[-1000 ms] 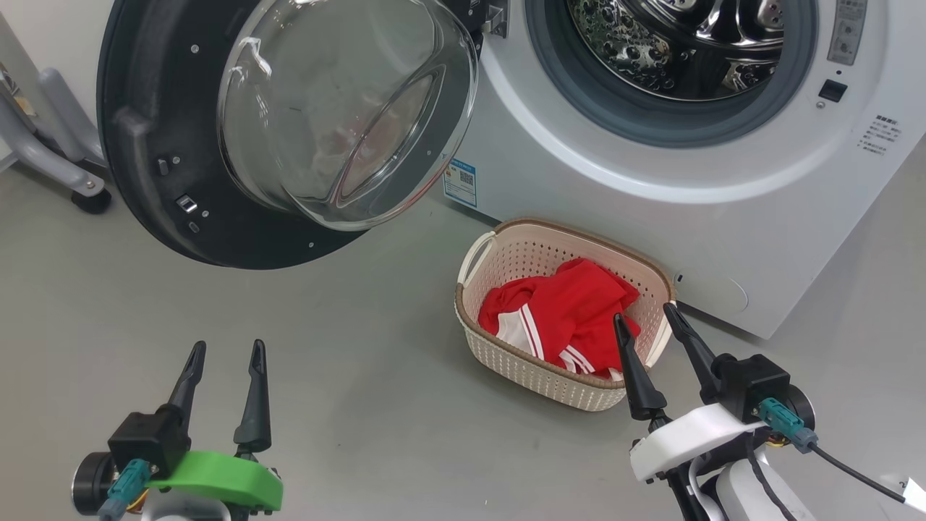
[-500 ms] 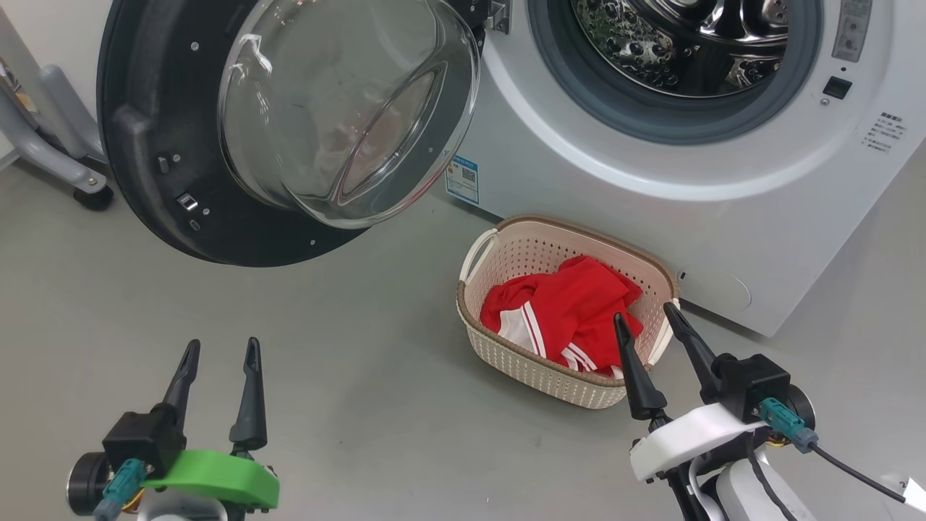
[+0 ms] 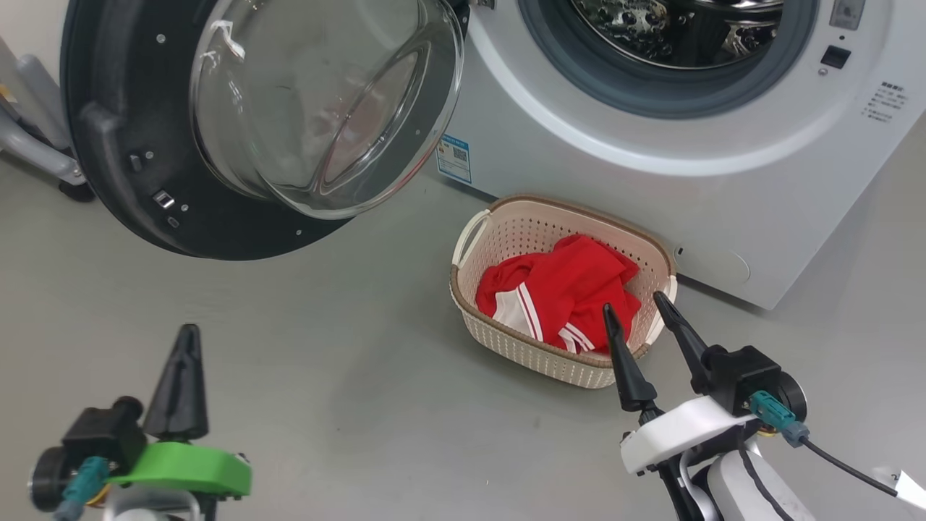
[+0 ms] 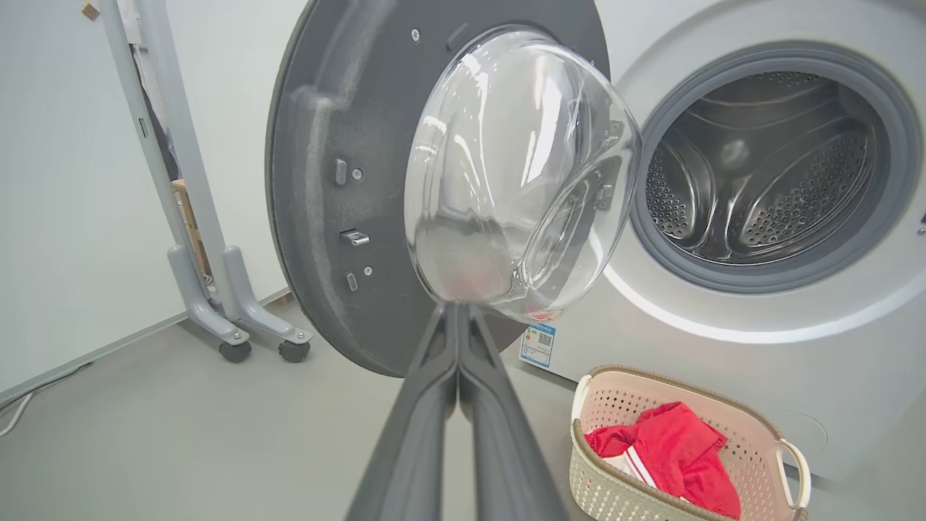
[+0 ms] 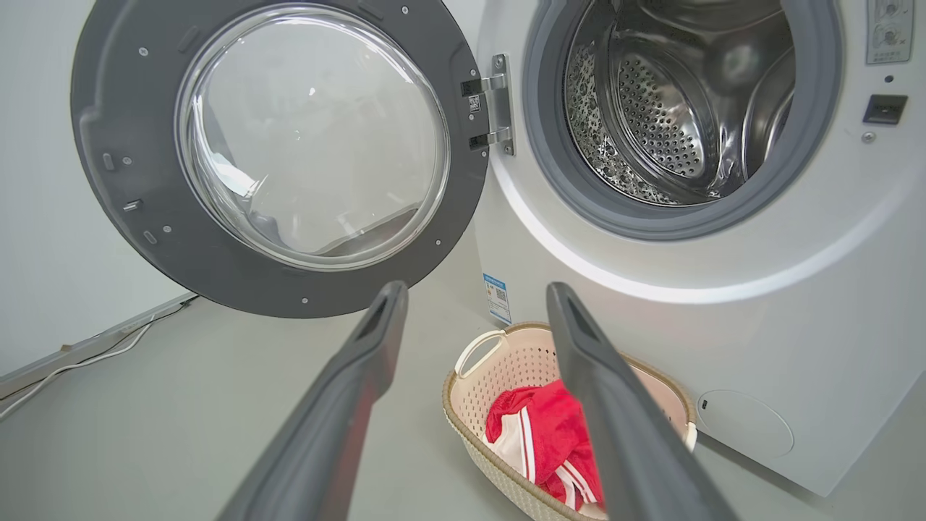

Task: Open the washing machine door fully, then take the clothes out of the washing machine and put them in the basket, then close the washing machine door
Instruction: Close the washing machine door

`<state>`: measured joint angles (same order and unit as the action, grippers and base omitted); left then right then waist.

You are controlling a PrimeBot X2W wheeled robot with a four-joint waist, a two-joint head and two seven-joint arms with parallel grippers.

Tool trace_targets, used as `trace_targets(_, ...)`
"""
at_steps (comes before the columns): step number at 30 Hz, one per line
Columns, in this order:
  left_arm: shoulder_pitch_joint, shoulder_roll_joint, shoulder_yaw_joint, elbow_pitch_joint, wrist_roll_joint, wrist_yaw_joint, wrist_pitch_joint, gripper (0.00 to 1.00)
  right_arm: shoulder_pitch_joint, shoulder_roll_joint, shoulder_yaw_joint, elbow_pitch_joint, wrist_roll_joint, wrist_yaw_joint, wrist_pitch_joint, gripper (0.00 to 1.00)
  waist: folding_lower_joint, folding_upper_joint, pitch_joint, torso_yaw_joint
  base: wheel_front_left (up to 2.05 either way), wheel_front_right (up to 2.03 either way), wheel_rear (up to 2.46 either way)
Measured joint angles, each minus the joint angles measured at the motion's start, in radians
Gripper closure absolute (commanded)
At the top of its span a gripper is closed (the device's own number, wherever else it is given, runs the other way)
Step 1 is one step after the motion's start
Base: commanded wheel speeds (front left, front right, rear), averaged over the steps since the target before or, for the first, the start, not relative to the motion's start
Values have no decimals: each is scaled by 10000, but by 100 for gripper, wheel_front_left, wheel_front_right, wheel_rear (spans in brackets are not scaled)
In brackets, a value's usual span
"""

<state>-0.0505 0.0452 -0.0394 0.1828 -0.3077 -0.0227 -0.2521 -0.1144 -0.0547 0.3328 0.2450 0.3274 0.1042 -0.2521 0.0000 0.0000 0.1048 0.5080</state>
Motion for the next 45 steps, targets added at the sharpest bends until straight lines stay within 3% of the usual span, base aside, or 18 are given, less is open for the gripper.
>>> trace_targets(11, -941, 1220, 1158, -1051, -84, -159, -2, 100, -442, -75, 276, -516, -320, -27, 58, 0, 0, 0, 832, -294, 0, 0, 0)
trace_targets(21, -2954, 2913, 3049, -1406, -940, -274, 221, 100, -988, -412, 314, -855, -690, -31, 362, 0, 0, 0, 1903, -622, 0, 0, 0)
trace_targets(27, -4196, 3638, 4621, -265, -2385, -249, 1003, 100, -1267, -523, 364, -884, -788, -27, 454, 0, 0, 0, 2442, -1059, 0, 0, 0)
trace_targets(32, -4799, 4268, 5350, 1034, -2951, -73, 1685, 100, -1356, -589, 380, -882, -821, -25, 458, 0, 0, 0, 2680, -1436, 0, 0, 0)
trace_targets(37, -5576, 4257, 5919, 2481, -4130, 113, 2533, 100, -1439, -616, 462, -863, -823, -12, 458, 0, 0, 0, 2837, -1764, 0, 0, 0)
trace_targets(45, -6711, 4117, 7574, 4251, -5726, 1145, 3382, 100, -1453, -631, 535, -792, -823, -10, 456, 0, 1, 0, 2843, -2121, 0, 0, 0)
